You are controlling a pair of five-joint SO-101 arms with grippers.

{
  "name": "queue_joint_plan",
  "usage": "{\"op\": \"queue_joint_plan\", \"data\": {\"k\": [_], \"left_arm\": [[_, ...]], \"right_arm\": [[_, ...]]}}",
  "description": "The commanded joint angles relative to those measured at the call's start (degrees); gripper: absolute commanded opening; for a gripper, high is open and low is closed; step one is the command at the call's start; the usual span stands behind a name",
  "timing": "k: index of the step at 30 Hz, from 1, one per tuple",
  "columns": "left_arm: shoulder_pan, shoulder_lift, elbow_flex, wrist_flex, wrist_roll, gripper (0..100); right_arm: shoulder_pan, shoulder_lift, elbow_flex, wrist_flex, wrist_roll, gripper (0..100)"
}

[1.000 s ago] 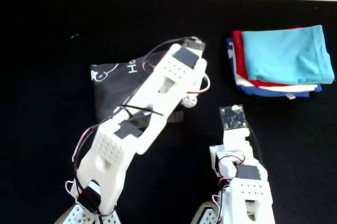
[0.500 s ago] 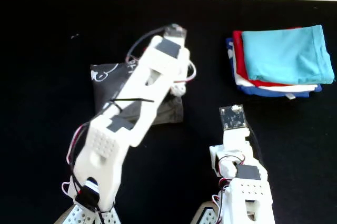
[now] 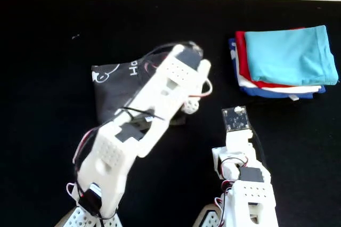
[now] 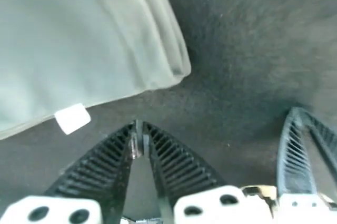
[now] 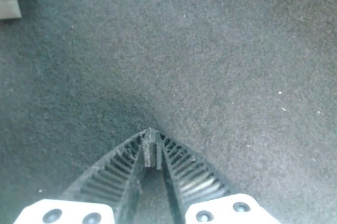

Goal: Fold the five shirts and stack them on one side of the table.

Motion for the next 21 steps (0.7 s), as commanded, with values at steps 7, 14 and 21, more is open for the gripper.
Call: {"op": "queue_joint_plan", "data": {"k": [7, 14, 21], "left_arm": [[-22.37, -14.46, -0.31, -3.08, -0.97, 1], [-36.44, 1.01, -0.66, -19.16, -6.42, 1], [-38.55, 10.86, -0.66, -26.46, -6.24, 1]], "right_arm": [[1.10, -0.48, 0.04, -0.13, 0.18, 0.5], [-3.03, 1.01, -11.82, 7.25, 0.18, 0.5], [-14.37, 20.70, -44.00, 18.42, -5.01, 0.5]]}}
